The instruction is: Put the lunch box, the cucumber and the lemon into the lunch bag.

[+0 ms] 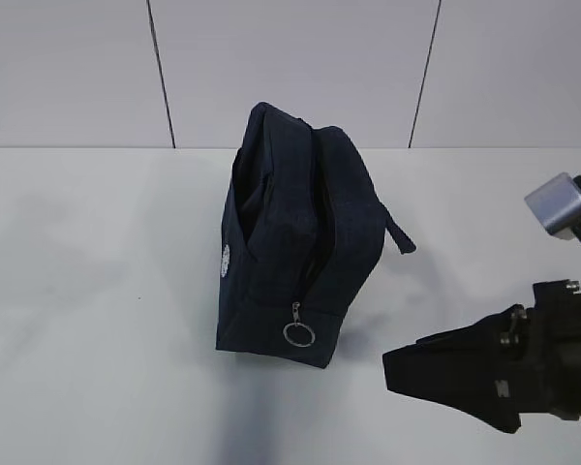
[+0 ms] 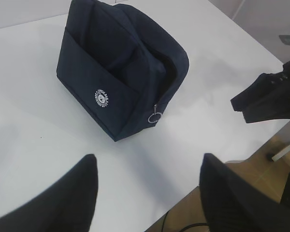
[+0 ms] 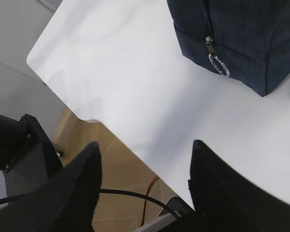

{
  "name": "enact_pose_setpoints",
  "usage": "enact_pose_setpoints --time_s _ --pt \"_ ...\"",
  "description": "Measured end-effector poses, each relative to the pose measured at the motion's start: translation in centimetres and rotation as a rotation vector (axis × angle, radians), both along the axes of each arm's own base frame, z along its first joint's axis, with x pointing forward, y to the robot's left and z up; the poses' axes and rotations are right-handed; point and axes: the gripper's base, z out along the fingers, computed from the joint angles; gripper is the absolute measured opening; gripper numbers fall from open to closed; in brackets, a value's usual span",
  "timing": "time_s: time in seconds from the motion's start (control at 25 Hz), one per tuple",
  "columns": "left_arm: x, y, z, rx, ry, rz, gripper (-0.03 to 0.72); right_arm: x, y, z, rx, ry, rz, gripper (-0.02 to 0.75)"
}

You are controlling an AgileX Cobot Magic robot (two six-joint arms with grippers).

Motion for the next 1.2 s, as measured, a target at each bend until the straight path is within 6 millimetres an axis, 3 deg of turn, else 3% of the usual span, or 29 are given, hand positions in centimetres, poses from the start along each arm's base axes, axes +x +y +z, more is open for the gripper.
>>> enact_pose_setpoints --time_s 0.36,0.68,1.2 --pt "0.0 0.0 0.0 -0.006 0.004 -0.002 0.464 -1.3 -0.1 1.0 0.081 0.154 -0.052 0.456" --pt "0.0 -0.2 0.3 -0.048 0.004 -0.005 0.463 -2.2 -0.4 1.9 0.068 0.099 -0.059 0.456" --pt "-0.1 -0.3 0.3 -0.053 0.009 -0.002 0.456 -3.6 4.5 1.0 -0.091 -0.127 -0.094 0.455"
